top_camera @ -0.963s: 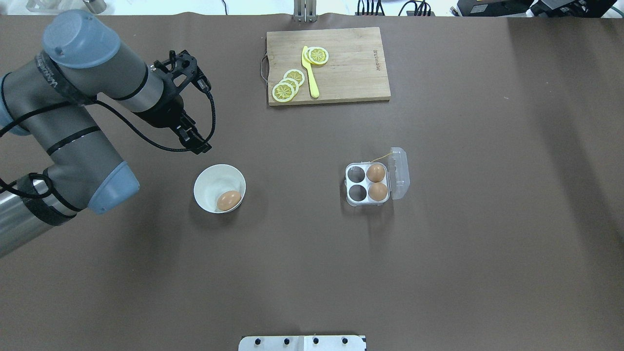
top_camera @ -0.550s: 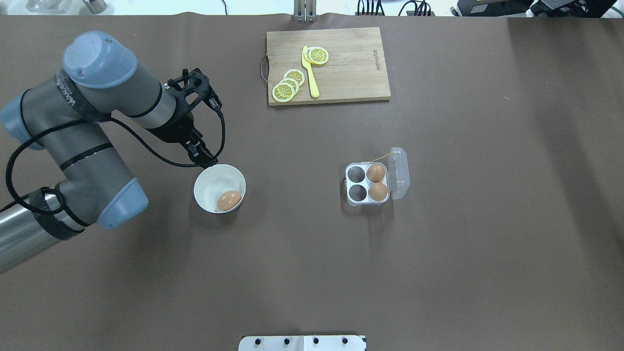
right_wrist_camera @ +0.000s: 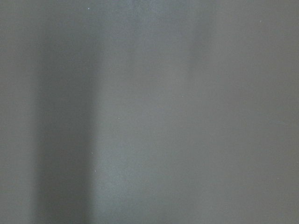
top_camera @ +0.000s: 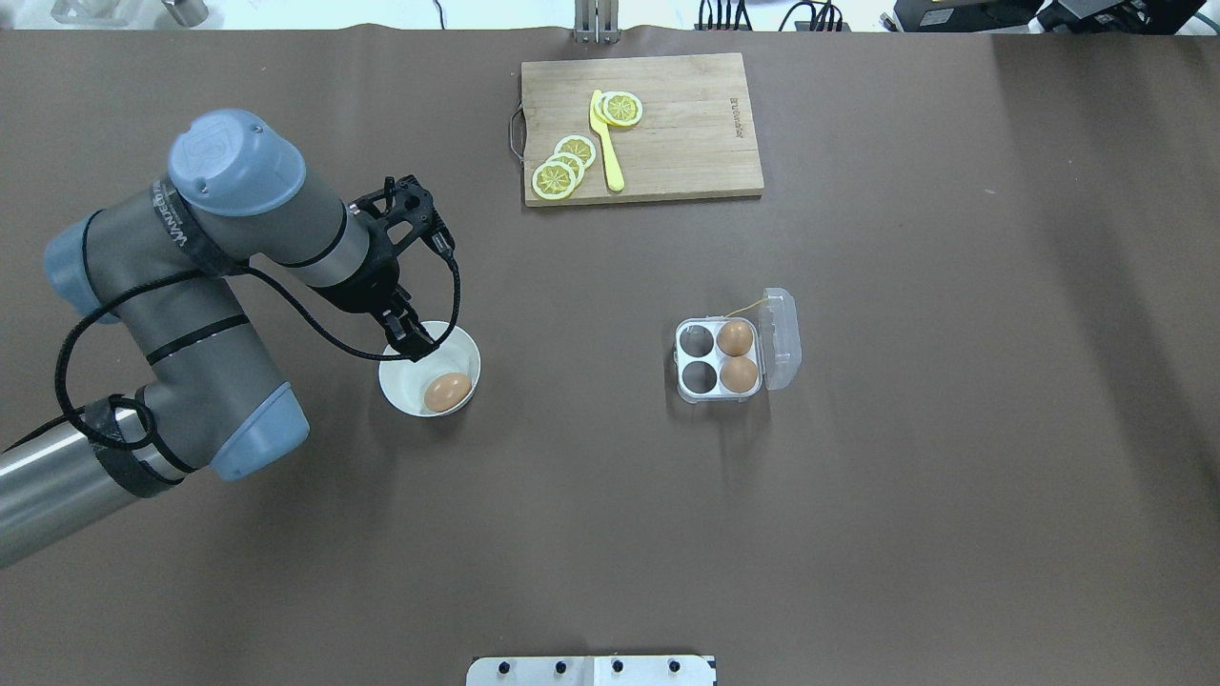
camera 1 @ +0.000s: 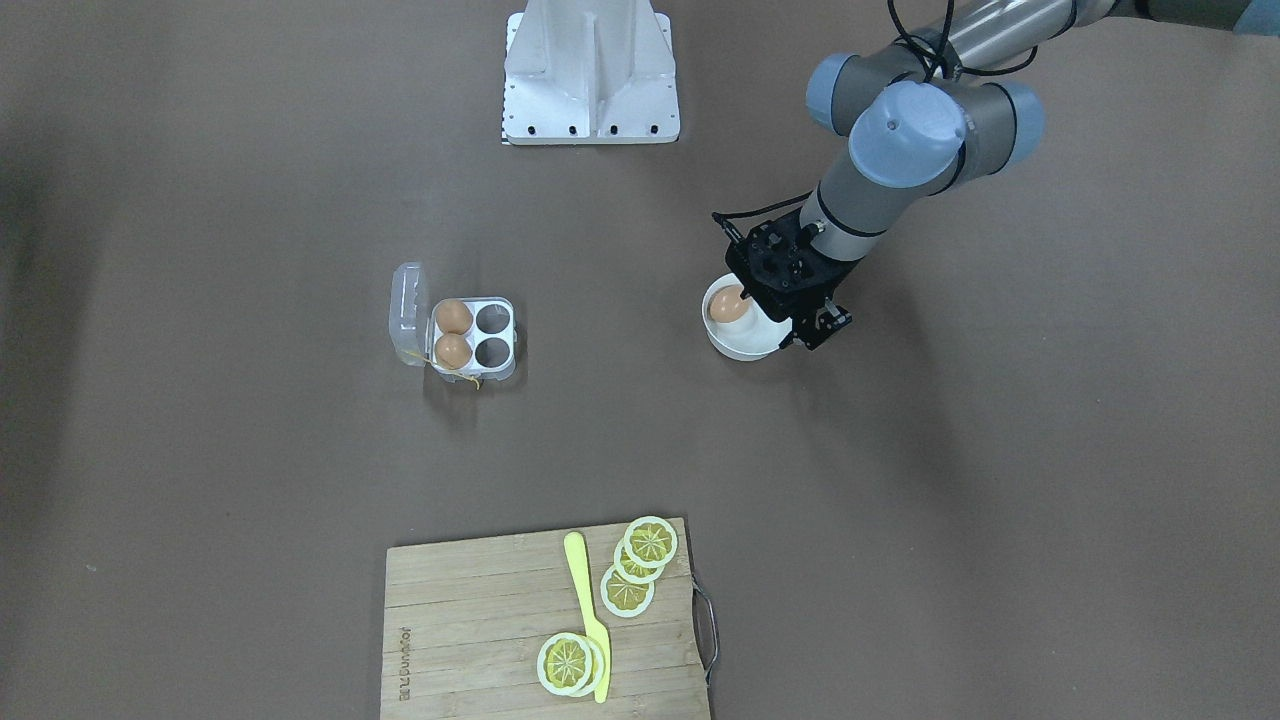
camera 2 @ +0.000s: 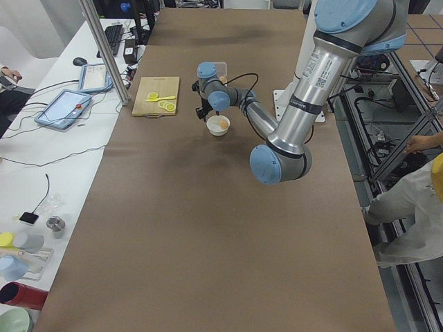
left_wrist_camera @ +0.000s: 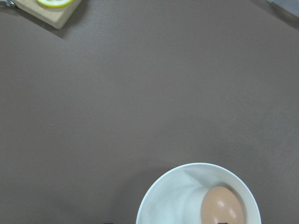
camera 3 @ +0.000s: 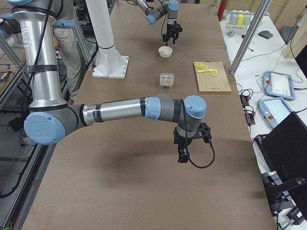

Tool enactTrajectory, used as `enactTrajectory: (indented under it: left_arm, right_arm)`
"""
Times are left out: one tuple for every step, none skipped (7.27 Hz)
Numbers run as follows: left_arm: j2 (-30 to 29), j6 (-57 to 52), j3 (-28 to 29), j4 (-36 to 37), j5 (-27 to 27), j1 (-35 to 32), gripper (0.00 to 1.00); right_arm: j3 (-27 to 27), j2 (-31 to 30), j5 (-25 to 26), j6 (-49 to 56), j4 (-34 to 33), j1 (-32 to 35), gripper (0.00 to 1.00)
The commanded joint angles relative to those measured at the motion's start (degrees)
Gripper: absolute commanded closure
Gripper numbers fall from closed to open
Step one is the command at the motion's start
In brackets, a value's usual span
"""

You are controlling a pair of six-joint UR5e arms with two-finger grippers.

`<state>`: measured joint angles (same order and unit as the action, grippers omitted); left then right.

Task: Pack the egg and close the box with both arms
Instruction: 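Close the left gripper around the brown egg in the bowl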

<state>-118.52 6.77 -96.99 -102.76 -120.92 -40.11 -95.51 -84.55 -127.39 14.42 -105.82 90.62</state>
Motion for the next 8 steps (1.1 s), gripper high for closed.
enactTrajectory:
  left_arm:
    - [-0.4, 0.0, 1.19, -0.07, 0.86, 1.17, 0.21]
    - [-0.31, 0.0, 1.36, -0.07, 1.38, 1.52, 0.22]
    - [-0.05, 0.0, 1.45, -0.16, 2.69, 2.31, 0.22]
    - [0.21, 0.0, 1.45, -0.42, 3.05, 2.84, 0.22]
    - [0.22, 0.08, 1.45, -0.42, 3.14, 3.1, 0.22]
    - [0.3, 0.08, 1.45, -0.42, 3.23, 3.89, 0.24]
    - [0.22, 0.26, 1.45, -0.42, 3.49, 3.9, 0.25]
    - [0.13, 0.35, 1.45, -0.42, 3.58, 4.33, 0.25]
  right_arm:
    - [0.06, 0.0, -0.05, 0.0, 0.0, 0.0, 0.0]
    - [-0.03, 0.0, -0.57, 0.0, 0.0, 0.0, 0.0]
    - [0.06, 0.0, -0.49, 0.0, 0.0, 0.0, 0.0]
    - [0.06, 0.0, -0.4, 0.0, 0.0, 0.0, 0.0]
    - [0.06, 0.0, -0.31, 0.0, 0.0, -0.09, 0.0]
    - [0.06, 0.0, -0.05, 0.0, 0.09, 0.0, 0.0]
    - [0.06, 0.0, 0.04, 0.0, 0.0, -0.09, 0.0]
    - [0.06, 0.0, 0.04, 0.0, 0.09, -0.09, 0.0]
